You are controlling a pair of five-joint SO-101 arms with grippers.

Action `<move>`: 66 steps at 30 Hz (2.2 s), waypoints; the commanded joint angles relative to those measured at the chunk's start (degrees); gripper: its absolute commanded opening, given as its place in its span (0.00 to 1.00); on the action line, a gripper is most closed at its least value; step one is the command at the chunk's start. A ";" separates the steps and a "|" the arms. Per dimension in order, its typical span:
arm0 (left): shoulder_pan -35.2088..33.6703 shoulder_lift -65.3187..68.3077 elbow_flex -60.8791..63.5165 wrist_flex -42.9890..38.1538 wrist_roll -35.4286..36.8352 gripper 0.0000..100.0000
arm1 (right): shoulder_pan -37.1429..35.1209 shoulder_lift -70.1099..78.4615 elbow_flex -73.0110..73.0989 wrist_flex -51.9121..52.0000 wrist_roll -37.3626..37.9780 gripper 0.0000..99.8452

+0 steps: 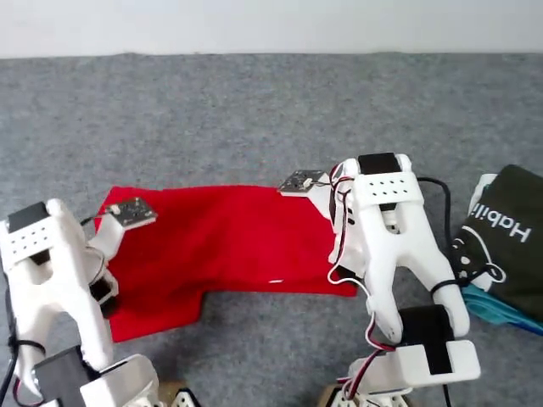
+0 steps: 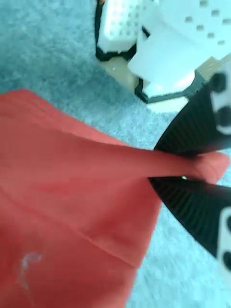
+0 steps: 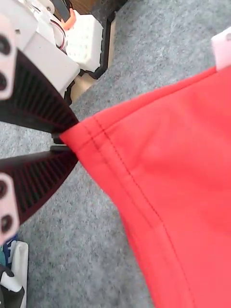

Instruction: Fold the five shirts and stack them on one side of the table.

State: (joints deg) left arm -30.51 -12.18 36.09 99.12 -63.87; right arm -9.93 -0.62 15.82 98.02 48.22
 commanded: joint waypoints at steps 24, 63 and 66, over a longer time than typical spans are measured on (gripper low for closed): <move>4.66 -1.58 -18.07 -12.40 28.13 0.02 | -0.57 5.05 -17.93 -9.80 -10.99 0.01; 6.95 35.43 -45.76 -18.73 46.77 0.01 | 5.14 40.04 -50.64 -12.09 -14.59 0.01; 9.32 33.76 -46.20 -19.16 46.77 0.01 | 3.12 40.22 -52.57 -9.80 -14.51 0.01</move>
State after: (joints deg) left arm -23.38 25.63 -7.52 79.52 -17.27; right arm -5.10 40.26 -32.70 86.33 33.89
